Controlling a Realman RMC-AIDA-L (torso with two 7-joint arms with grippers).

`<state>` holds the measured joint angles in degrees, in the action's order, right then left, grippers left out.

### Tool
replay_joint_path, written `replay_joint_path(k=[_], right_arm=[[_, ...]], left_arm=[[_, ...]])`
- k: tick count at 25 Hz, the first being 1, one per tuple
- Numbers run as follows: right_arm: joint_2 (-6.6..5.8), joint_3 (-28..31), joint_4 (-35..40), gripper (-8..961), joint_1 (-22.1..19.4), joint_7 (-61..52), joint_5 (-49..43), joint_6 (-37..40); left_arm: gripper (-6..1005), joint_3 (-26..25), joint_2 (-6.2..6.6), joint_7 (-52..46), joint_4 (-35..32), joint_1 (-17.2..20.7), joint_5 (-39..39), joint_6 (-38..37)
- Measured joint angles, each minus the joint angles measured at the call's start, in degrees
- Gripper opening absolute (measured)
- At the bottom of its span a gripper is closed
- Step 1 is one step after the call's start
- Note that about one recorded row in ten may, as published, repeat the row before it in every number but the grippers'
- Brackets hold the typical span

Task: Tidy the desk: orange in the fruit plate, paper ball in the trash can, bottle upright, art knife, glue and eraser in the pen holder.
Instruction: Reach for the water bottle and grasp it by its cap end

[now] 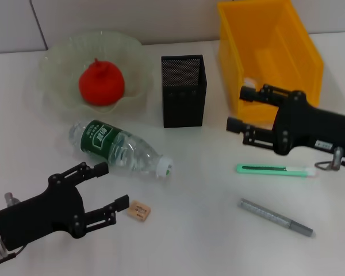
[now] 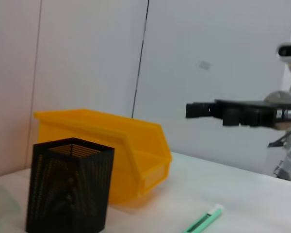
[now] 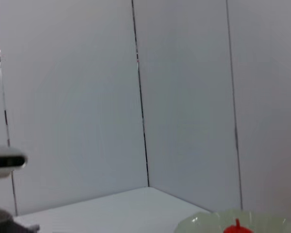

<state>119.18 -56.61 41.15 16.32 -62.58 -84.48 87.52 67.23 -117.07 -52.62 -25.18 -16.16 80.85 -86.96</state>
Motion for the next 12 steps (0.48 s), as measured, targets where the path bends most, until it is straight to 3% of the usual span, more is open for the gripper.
replay_joint_path(k=[5, 12], right_arm=[[-0.08, 0.0, -4.9, 710, 0.5, 3.7, 0.1, -0.3], [-0.11, 0.2, -8.3, 710, 0.6, 7.2, -0.2, -0.4]], left_arm=[[800, -0.2, -1.22, -2.3, -6.3, 2.2, 2.3, 0.0], [799, -0.2, -1.25, -2.3, -6.7, 2.3, 2.3, -0.3]])
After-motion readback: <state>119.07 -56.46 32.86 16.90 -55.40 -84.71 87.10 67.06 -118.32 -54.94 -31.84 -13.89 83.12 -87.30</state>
